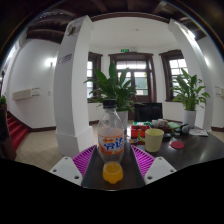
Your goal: Pour water
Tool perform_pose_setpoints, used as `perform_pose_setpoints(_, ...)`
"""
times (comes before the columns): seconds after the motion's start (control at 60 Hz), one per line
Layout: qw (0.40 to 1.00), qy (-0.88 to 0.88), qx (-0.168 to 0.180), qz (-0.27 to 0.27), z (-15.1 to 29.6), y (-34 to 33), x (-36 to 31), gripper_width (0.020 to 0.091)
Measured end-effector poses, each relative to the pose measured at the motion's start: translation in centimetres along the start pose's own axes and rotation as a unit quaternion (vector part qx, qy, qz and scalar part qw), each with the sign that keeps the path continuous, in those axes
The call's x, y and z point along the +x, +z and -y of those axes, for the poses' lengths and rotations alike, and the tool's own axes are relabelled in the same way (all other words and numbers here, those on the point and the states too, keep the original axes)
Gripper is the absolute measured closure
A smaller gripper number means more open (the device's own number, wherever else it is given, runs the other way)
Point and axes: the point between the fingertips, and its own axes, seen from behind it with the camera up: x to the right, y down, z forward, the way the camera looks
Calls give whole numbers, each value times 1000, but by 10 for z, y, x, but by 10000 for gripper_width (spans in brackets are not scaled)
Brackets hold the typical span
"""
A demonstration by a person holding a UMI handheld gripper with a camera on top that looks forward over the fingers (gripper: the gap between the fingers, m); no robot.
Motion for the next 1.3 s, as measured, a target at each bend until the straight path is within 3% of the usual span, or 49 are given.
perform_pose_setpoints(0.233, 1000, -9, -11, -12, -2, 46, 0, 458)
perform_pose_setpoints(0.25, 1000, -9, -12, -13, -3, 48, 1, 480)
perform_pose_setpoints(0.283, 1000, -7, -11, -18, 1, 55, 6, 602)
perform_pose_setpoints(0.417, 1000, 7, 7, -25, 1, 55, 4, 654)
perform_pose_setpoints(0.567, 1000, 17, 17, -20, 2, 54, 5, 759)
perform_pose_setpoints(0.817, 999, 31, 2, -18, 5, 70, 9, 759)
perform_pose_setpoints(1.017, 977, 214, 8, -11, 39, 125, 29, 759)
perform_pose_setpoints(1.133, 930, 368, 6, 3, 44, 161, 42, 757)
perform_pose_setpoints(1.3, 816, 578, 14, 8, 45, 195, 58, 755)
